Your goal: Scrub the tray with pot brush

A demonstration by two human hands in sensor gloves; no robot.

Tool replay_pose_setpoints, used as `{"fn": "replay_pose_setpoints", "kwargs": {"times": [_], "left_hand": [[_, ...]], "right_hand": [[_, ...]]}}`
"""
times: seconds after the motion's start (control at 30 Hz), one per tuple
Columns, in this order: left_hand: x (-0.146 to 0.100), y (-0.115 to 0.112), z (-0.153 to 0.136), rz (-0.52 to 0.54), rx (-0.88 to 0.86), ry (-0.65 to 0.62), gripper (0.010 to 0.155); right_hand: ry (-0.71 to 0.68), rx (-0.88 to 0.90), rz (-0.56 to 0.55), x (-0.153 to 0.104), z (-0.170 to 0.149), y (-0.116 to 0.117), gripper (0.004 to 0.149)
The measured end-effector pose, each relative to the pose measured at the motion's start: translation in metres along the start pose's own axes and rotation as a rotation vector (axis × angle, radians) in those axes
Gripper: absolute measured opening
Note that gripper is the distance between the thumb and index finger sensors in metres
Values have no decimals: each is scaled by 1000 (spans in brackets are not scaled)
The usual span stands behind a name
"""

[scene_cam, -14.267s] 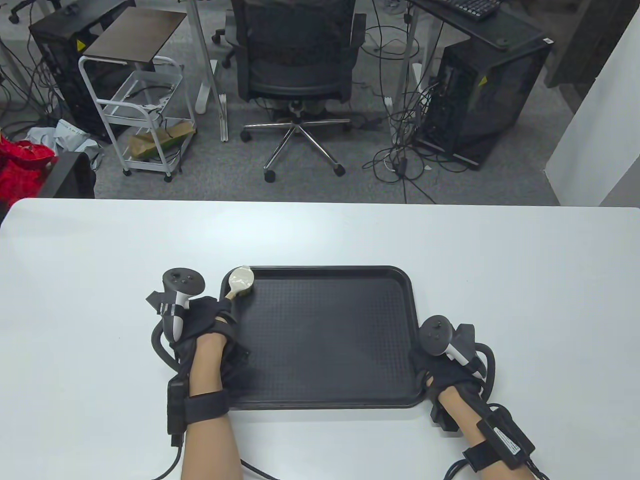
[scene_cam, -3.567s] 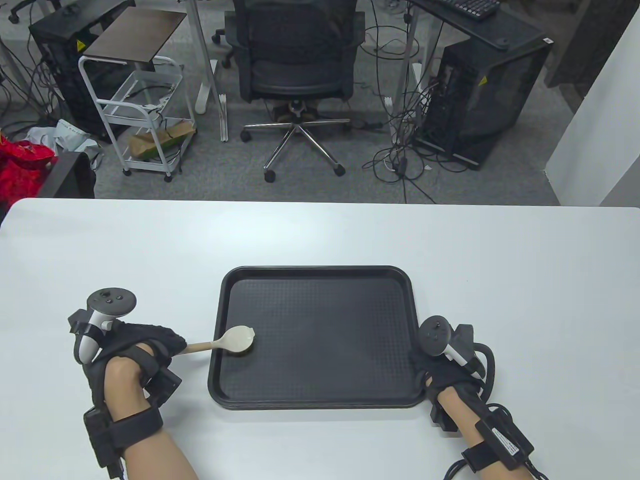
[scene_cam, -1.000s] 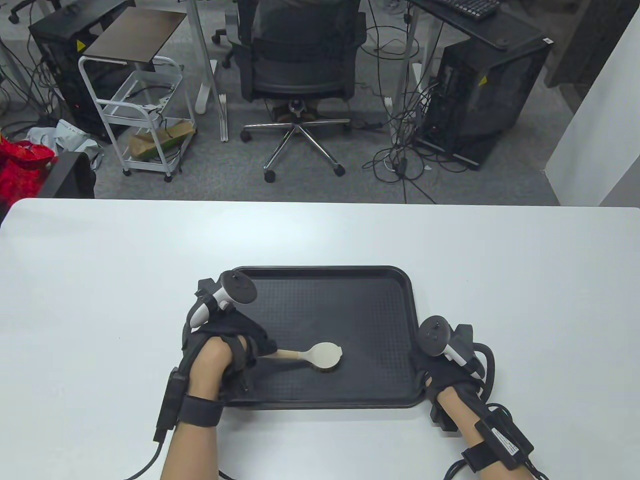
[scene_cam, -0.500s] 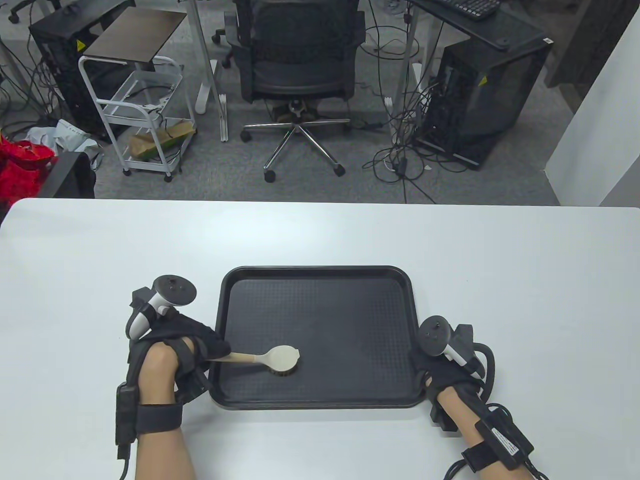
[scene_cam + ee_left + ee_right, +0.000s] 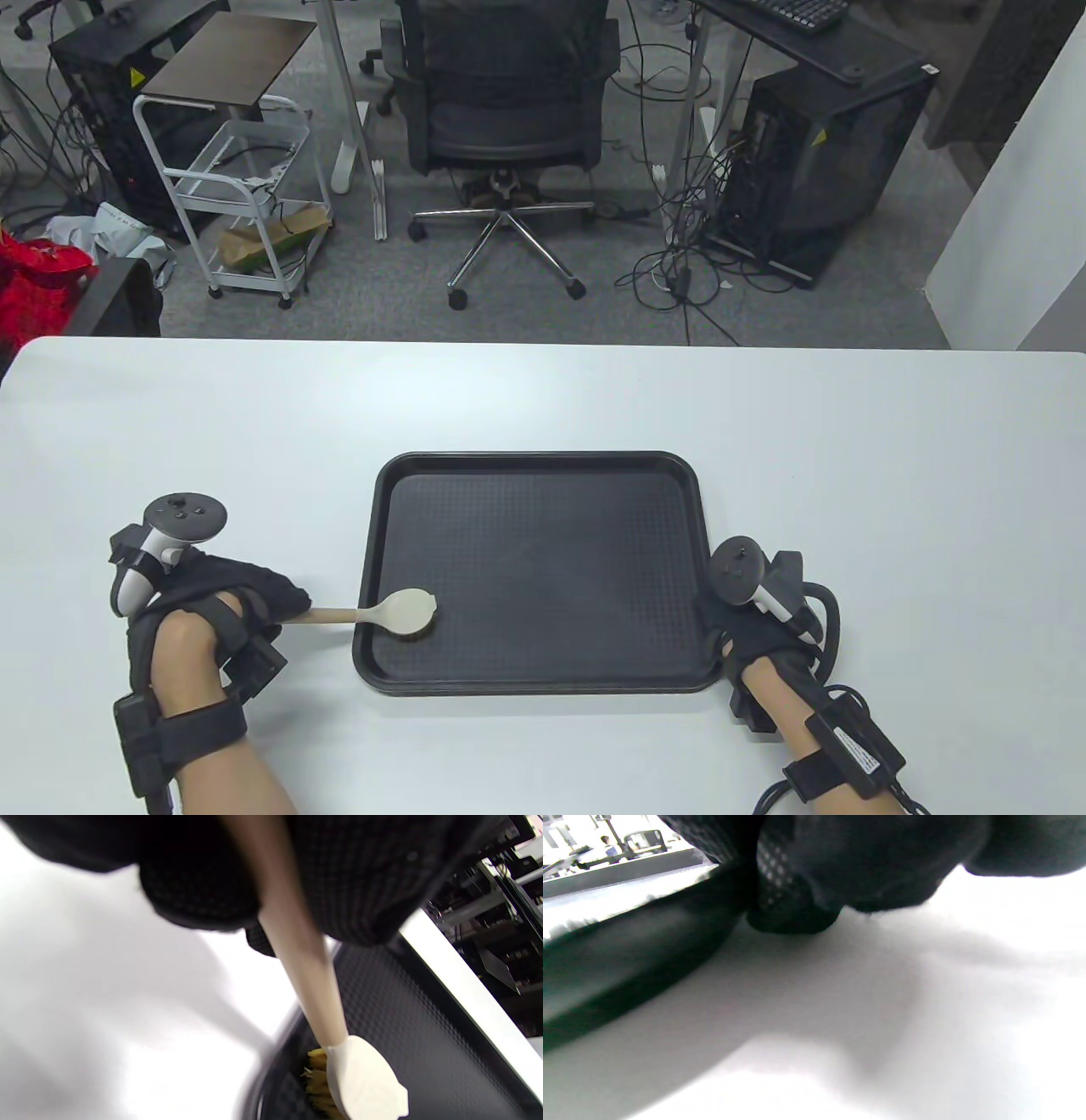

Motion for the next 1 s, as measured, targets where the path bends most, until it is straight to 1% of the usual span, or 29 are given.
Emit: {"fn": "replay_pose_setpoints", "kwargs": {"times": [0.1,0.17,0.23,0.3,0.33,0.4,0.43,0.47,0.5,0.53,0.6,0.67,0.7,0.73,0.8,0.9,1.0], "left_hand": [[-2,6,-8,12,-28,6,50],[-2,7,-8,0,-54,-28,50],[-1,6,2,-17,-78,-133,52],[3,-4,21,-69,-106,-265,54],[4,-10,29,-100,-115,-301,54],[6,-29,52,-160,-97,-347,54],[5,-41,68,-196,-54,-373,55],[5,-49,79,-212,-23,-392,55],[2,-64,99,-229,26,-428,55],[0,-74,111,-241,56,-452,56],[-7,-106,142,-286,118,-525,55],[-11,-132,161,-327,123,-563,55],[-12,-142,167,-345,118,-568,56],[-13,-156,173,-339,108,-565,55],[-13,-175,180,-325,124,-551,55],[-11,-194,184,-290,192,-528,56],[-9,-208,185,-317,249,-513,55]], "right_hand": [[1,-3,-1,0,0,0,60],[1,-3,0,0,0,0,60],[1,-3,0,0,0,0,60],[0,-1,0,0,0,0,60],[0,0,0,0,0,0,60],[0,-1,0,0,0,0,60],[0,-2,0,0,0,0,60],[1,-2,-1,0,0,0,60],[1,-4,-2,0,0,0,60],[1,-4,-3,0,0,0,60],[1,-7,-5,0,0,0,60],[2,-9,-6,0,0,0,60],[2,-10,-6,0,0,0,60],[1,-10,-7,0,0,0,60],[1,-9,-6,0,1,0,60],[0,-8,-7,0,1,0,60],[0,-9,-7,0,1,0,60]]}}
Point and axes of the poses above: the tracker on the back of each hand, its own z axis roughly to the thumb side, its own x axis roughly from the wrist to the fingertips, y = z × x, the point moved 2 cm from there along x, roughly from the wrist to the fingertips, and after that the axes turned 5 degrees about -x, right-handed, at the moved point
